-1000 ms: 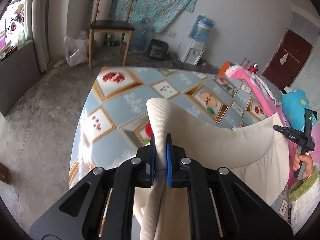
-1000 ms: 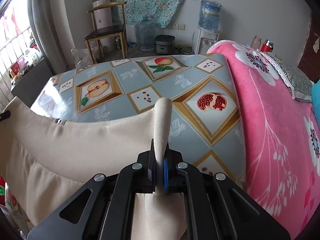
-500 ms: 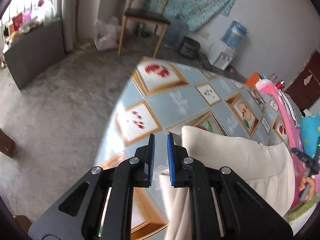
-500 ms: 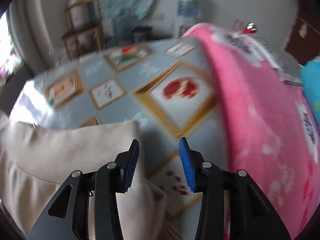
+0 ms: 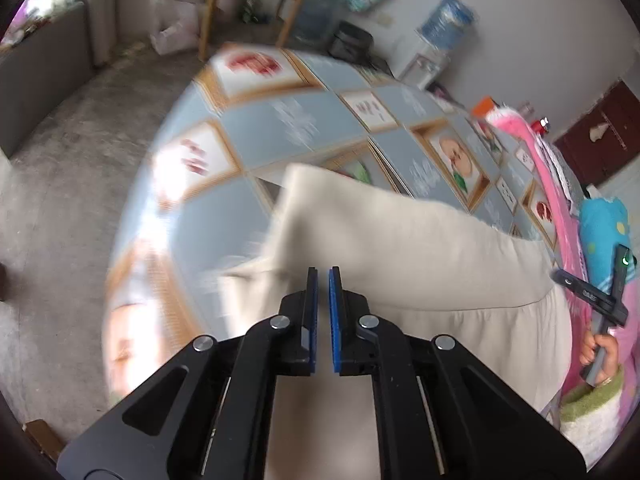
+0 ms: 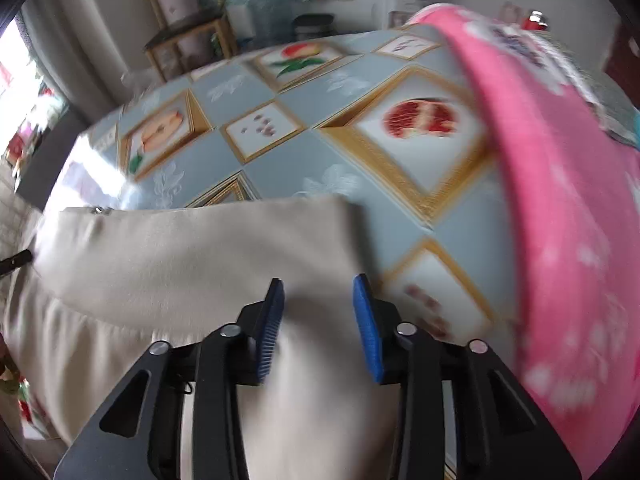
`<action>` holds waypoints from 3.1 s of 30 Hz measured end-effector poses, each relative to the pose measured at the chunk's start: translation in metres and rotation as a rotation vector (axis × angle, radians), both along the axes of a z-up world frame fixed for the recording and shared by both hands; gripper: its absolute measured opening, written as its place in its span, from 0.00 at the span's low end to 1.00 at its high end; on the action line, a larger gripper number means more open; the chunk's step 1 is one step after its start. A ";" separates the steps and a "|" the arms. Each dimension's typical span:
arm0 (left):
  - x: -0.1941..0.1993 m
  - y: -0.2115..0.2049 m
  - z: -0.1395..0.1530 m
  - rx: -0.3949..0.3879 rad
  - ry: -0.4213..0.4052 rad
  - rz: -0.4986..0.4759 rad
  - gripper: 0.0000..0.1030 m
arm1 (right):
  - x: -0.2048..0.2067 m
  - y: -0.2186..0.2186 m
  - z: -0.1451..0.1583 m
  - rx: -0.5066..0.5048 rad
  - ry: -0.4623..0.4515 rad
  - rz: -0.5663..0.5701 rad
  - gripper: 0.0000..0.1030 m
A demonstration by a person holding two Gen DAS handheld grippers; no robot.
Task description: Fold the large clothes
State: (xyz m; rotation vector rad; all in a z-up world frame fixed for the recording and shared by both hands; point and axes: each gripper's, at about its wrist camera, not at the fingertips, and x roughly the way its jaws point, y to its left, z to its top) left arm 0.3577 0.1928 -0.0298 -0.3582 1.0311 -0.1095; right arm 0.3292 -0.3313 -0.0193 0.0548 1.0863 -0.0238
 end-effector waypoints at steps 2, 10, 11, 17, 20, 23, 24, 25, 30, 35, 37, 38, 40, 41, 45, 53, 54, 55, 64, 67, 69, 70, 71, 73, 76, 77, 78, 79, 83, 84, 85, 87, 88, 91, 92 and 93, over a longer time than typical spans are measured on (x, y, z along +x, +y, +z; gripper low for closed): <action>-0.020 0.000 0.018 0.038 -0.058 -0.041 0.07 | -0.035 0.011 0.022 0.004 -0.057 0.066 0.34; -0.096 -0.006 -0.026 0.151 0.032 -0.154 0.07 | -0.123 0.034 -0.034 0.025 0.020 0.238 0.34; -0.100 0.003 -0.027 0.129 0.011 -0.129 0.04 | -0.123 0.025 -0.033 0.081 0.008 0.216 0.34; -0.128 0.001 0.008 0.158 -0.127 -0.155 0.03 | -0.146 0.034 0.006 0.066 -0.081 0.208 0.34; -0.131 -0.013 -0.005 0.254 -0.089 -0.172 0.04 | -0.154 0.039 -0.036 -0.009 0.014 0.197 0.35; -0.134 -0.012 -0.007 0.297 -0.068 -0.139 0.04 | -0.149 0.029 -0.021 0.027 0.017 0.113 0.36; -0.137 -0.013 0.000 0.300 -0.097 -0.140 0.04 | -0.151 0.032 -0.013 -0.003 0.002 0.103 0.35; -0.142 -0.017 0.012 0.306 -0.142 -0.150 0.04 | -0.153 0.041 -0.002 -0.036 -0.027 0.121 0.35; -0.146 -0.081 0.047 0.301 -0.276 -0.317 0.04 | -0.147 0.130 0.038 0.007 -0.199 0.294 0.35; -0.123 -0.148 0.008 0.272 -0.187 -0.427 0.05 | -0.111 0.197 0.004 0.059 -0.166 0.409 0.22; -0.122 -0.150 -0.014 0.282 -0.135 -0.399 0.07 | -0.101 0.208 -0.031 -0.022 -0.074 0.421 0.18; -0.126 -0.145 -0.018 0.261 -0.139 -0.388 0.07 | -0.098 0.209 -0.039 -0.028 -0.049 0.417 0.16; -0.131 -0.138 -0.013 0.229 -0.144 -0.378 0.07 | -0.092 0.195 -0.030 0.059 -0.054 0.389 0.16; -0.133 -0.137 -0.007 0.222 -0.166 -0.382 0.07 | -0.087 0.190 -0.021 0.088 -0.081 0.374 0.15; -0.123 -0.148 0.009 0.231 -0.214 -0.394 0.07 | -0.056 0.188 -0.008 0.127 -0.154 0.318 0.15; -0.102 -0.145 -0.007 0.177 -0.124 -0.327 0.10 | -0.053 0.160 -0.030 0.149 -0.076 0.177 0.17; -0.108 -0.138 -0.002 0.169 -0.138 -0.317 0.10 | -0.064 0.148 -0.021 0.156 -0.103 0.155 0.19; -0.117 -0.128 0.004 0.172 -0.154 -0.299 0.13 | -0.076 0.135 -0.014 0.156 -0.128 0.123 0.23; -0.128 -0.085 -0.006 0.192 -0.088 -0.172 0.23 | -0.128 0.056 -0.033 0.065 -0.101 -0.195 0.44; -0.145 -0.081 0.015 0.176 -0.159 -0.160 0.37 | -0.155 0.065 -0.003 0.028 -0.197 -0.171 0.49; -0.153 -0.078 0.012 0.199 -0.164 -0.137 0.54 | -0.163 0.065 -0.007 0.013 -0.207 -0.174 0.61; -0.152 -0.077 0.005 0.204 -0.140 -0.132 0.56 | -0.159 0.063 -0.023 0.024 -0.161 -0.171 0.64; -0.148 -0.077 -0.009 0.218 -0.087 -0.126 0.57 | -0.155 0.061 -0.039 0.034 -0.108 -0.173 0.65; -0.149 -0.082 -0.010 0.241 -0.108 -0.121 0.57 | -0.157 0.060 -0.047 0.046 -0.111 -0.196 0.67; -0.156 -0.085 0.009 0.233 -0.144 -0.118 0.59 | -0.164 0.073 -0.019 0.045 -0.148 -0.187 0.67; -0.160 -0.087 0.015 0.239 -0.173 -0.116 0.62 | -0.166 0.079 -0.011 0.045 -0.175 -0.167 0.67; -0.162 -0.090 0.018 0.250 -0.189 -0.119 0.66 | -0.167 0.090 -0.002 0.037 -0.211 -0.144 0.67; -0.163 -0.095 0.018 0.265 -0.197 -0.127 0.67 | -0.165 0.097 0.003 0.044 -0.233 -0.126 0.67; -0.153 -0.118 -0.010 0.317 -0.100 -0.149 0.67 | -0.144 0.140 -0.022 0.023 -0.188 -0.010 0.68; -0.154 -0.120 -0.014 0.333 -0.107 -0.141 0.68 | -0.136 0.149 -0.038 -0.016 -0.120 0.011 0.68; -0.157 -0.122 -0.014 0.343 -0.129 -0.132 0.68 | -0.131 0.156 -0.047 -0.063 -0.087 0.011 0.68; -0.161 -0.120 -0.009 0.331 -0.128 -0.112 0.68 | -0.135 0.161 -0.038 -0.088 -0.109 0.010 0.69; -0.165 -0.118 -0.004 0.320 -0.135 -0.108 0.68 | -0.138 0.161 -0.031 -0.062 -0.110 0.012 0.69; -0.182 -0.117 0.013 0.336 -0.182 -0.113 0.74 | -0.162 0.160 -0.004 0.008 -0.167 0.010 0.69; -0.190 -0.118 0.023 0.336 -0.207 -0.122 0.76 | -0.169 0.161 0.001 0.008 -0.180 0.010 0.71; -0.196 -0.119 0.029 0.328 -0.223 -0.130 0.81 | -0.180 0.162 0.008 0.013 -0.197 0.012 0.75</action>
